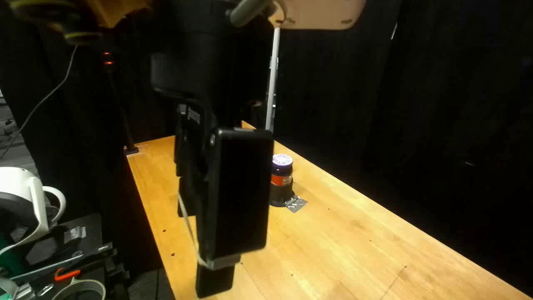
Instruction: Put the elastic around the bottle
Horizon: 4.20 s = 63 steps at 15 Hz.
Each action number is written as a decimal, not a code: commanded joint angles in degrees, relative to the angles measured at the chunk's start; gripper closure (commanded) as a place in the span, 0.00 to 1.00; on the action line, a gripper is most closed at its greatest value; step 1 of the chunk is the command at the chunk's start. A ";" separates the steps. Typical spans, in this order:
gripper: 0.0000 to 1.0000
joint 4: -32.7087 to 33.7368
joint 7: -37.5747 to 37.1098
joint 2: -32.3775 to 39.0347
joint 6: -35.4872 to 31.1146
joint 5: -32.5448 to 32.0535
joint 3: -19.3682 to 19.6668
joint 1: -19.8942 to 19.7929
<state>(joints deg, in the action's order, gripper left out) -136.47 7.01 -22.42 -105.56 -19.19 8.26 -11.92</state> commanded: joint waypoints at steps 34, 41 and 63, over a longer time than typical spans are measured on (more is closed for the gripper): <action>0.00 69.80 3.81 69.75 -1.61 25.32 -11.85 12.07; 0.00 79.71 1.97 77.14 7.14 24.10 -12.28 15.35; 0.00 48.84 -2.32 59.86 -0.64 12.29 -10.79 19.10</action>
<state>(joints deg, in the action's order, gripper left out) -76.56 7.13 44.62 -99.42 -5.64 -2.95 7.29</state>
